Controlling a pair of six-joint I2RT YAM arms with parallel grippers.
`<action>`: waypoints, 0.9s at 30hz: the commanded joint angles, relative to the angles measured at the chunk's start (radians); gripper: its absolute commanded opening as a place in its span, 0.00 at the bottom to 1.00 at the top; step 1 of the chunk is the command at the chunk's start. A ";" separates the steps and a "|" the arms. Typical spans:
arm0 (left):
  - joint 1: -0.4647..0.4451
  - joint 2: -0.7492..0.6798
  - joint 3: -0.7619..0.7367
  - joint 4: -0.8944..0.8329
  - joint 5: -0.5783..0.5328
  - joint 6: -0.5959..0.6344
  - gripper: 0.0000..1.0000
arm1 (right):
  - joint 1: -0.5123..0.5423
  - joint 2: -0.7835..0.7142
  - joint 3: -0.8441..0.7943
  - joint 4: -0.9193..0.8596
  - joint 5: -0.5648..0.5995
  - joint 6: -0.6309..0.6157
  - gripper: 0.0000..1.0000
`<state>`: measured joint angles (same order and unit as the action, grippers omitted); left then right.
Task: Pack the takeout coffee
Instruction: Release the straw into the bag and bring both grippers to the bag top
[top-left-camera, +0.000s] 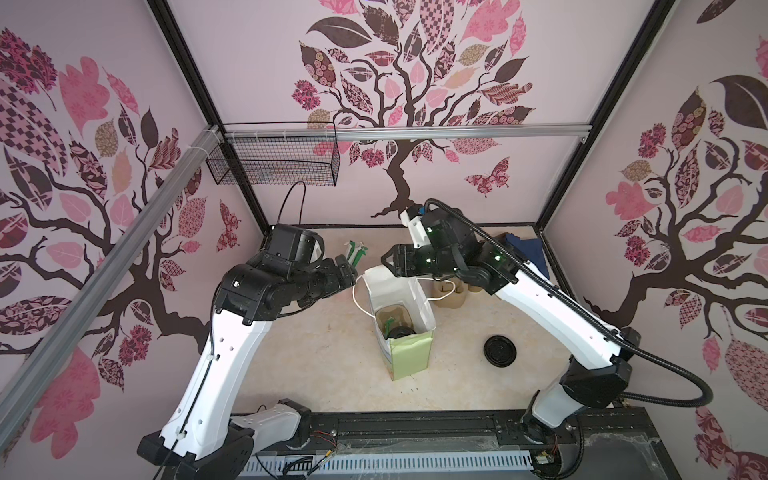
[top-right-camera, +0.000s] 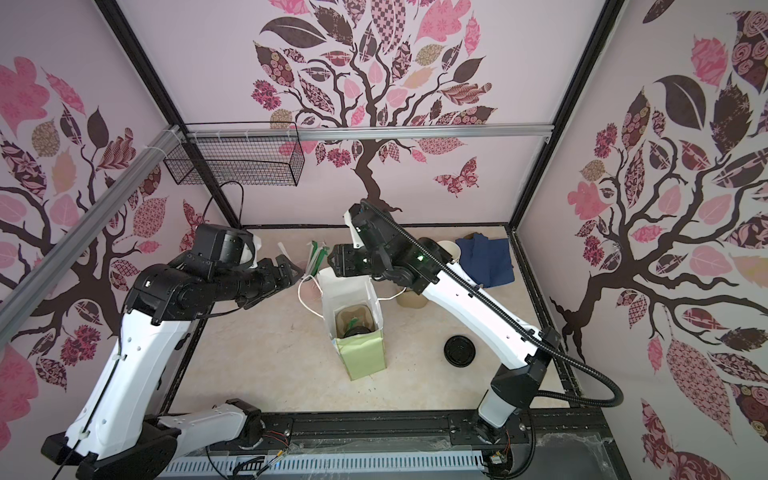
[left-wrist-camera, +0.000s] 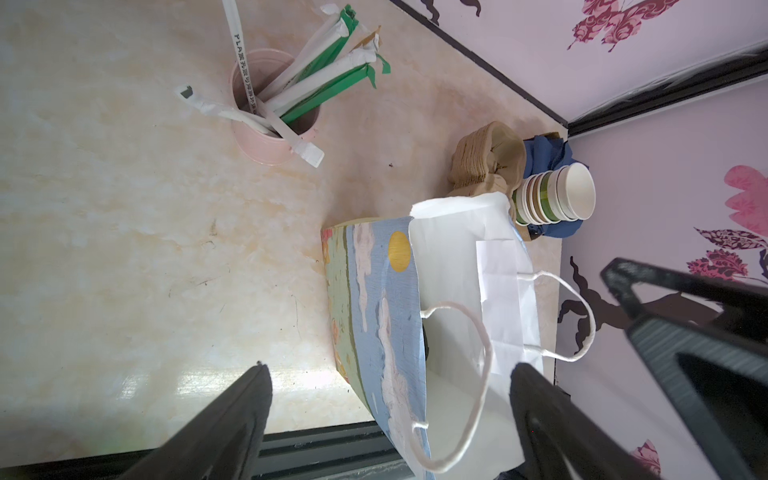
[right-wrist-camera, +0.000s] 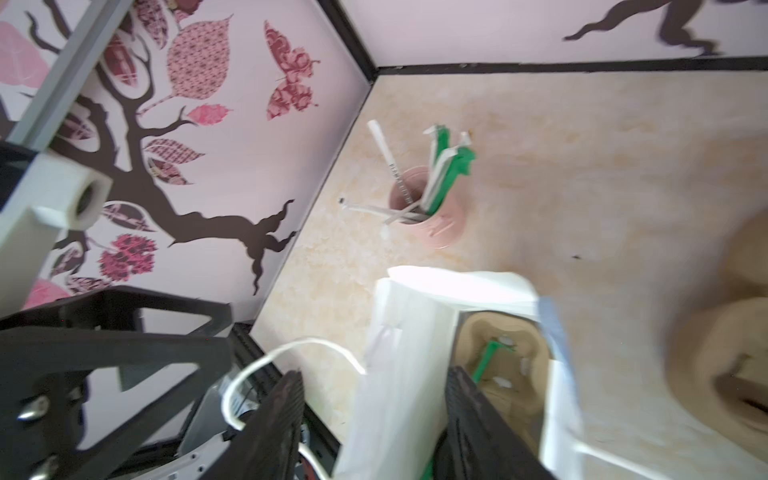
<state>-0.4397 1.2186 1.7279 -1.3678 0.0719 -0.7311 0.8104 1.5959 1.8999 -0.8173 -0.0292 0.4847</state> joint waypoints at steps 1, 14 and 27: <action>-0.060 0.032 0.037 -0.021 -0.040 -0.008 0.96 | -0.051 -0.012 -0.024 -0.154 0.054 -0.149 0.65; -0.066 0.104 -0.068 0.062 -0.015 0.005 0.93 | -0.057 0.151 0.001 -0.187 -0.017 -0.155 0.60; -0.065 0.085 -0.242 0.199 0.021 -0.028 0.81 | -0.057 0.127 -0.081 -0.099 -0.021 -0.122 0.11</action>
<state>-0.5037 1.3266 1.5188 -1.2228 0.0811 -0.7452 0.7513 1.7435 1.8244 -0.9470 -0.0570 0.3473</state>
